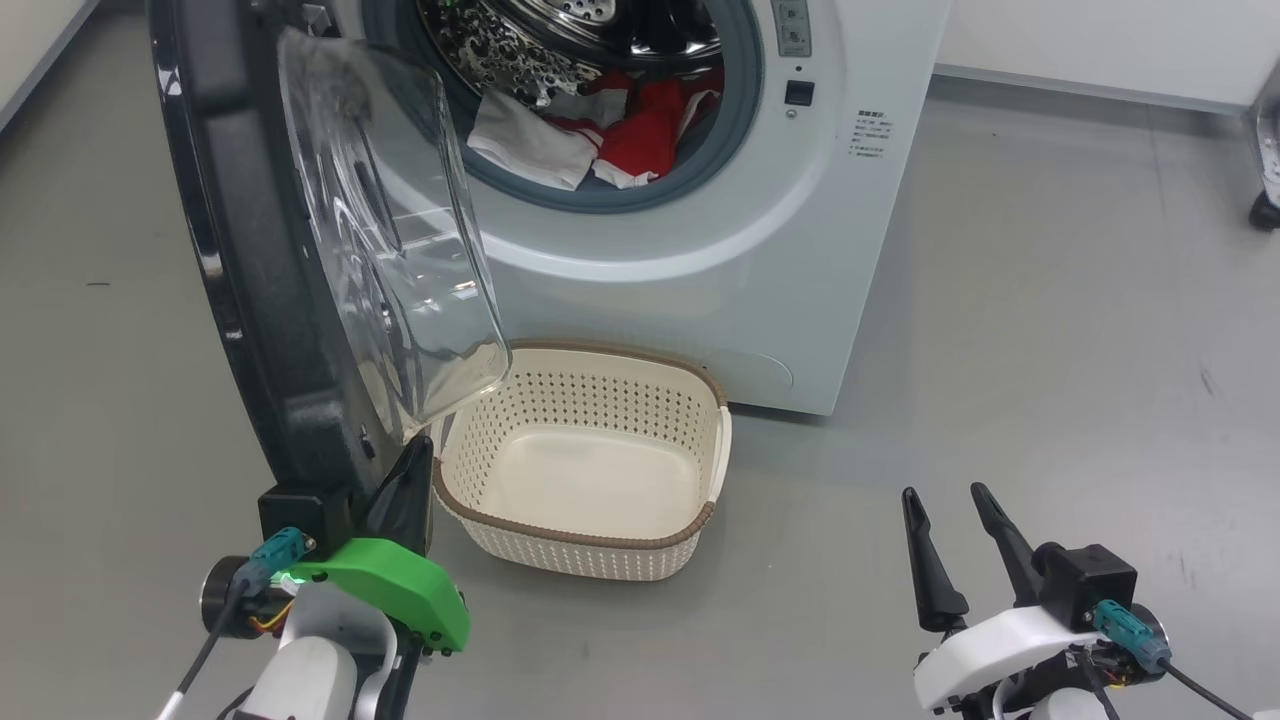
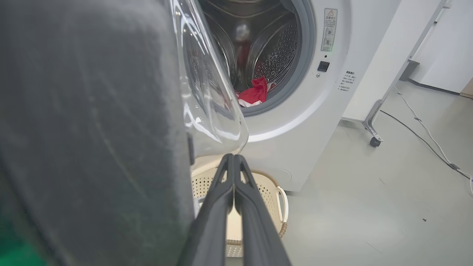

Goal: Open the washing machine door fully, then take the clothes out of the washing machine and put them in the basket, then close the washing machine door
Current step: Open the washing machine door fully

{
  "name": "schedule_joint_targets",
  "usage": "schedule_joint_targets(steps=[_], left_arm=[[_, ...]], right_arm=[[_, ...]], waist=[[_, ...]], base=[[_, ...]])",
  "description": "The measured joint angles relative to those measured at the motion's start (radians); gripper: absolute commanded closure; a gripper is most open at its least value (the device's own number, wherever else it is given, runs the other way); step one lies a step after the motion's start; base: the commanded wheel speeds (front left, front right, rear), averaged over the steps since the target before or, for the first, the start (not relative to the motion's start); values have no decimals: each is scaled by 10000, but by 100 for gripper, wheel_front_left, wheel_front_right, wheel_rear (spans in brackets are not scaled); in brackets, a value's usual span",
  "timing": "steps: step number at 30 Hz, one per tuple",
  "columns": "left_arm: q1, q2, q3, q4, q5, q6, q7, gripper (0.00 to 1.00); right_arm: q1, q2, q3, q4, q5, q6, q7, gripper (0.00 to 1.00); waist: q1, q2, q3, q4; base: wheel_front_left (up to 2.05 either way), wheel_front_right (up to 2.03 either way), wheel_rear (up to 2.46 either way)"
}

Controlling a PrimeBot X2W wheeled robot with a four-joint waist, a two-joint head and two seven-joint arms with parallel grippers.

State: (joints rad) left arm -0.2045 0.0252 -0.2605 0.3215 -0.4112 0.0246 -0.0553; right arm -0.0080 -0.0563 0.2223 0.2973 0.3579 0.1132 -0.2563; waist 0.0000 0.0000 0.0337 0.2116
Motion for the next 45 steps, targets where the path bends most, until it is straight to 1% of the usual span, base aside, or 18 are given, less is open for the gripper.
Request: schedule_joint_targets(steps=[7, 17, 24, 41, 45], left_arm=[[-3, 23, 341, 33, -29, 142, -125, 100], [-15, 389, 1281, -35, -485, 330, -372, 100], [-71, 779, 2013, -58, -650, 468, -589, 100], [-817, 1239, 3638, 224, -1674, 594, -1005, 100], [-983, 1501, 3954, 391, -1808, 594, -1007, 100]], right_arm=[[3, -12, 113, 6, -75, 4, 0, 0], [-34, -63, 278, 4, -221, 31, -2, 0], [-146, -188, 353, -8, -385, 33, 0, 0], [-779, -635, 334, -148, -604, 33, 132, 0], [-923, -717, 330, -238, -617, 33, 180, 0]], waist=[[0, 0, 82, 540], [0, 0, 565, 958], [0, 0, 1057, 1083], [0, 0, 2177, 1174], [0, 0, 2424, 1148]], base=[[0, 0, 0], [0, 0, 0], [0, 0, 0], [0, 0, 0], [0, 0, 0]])
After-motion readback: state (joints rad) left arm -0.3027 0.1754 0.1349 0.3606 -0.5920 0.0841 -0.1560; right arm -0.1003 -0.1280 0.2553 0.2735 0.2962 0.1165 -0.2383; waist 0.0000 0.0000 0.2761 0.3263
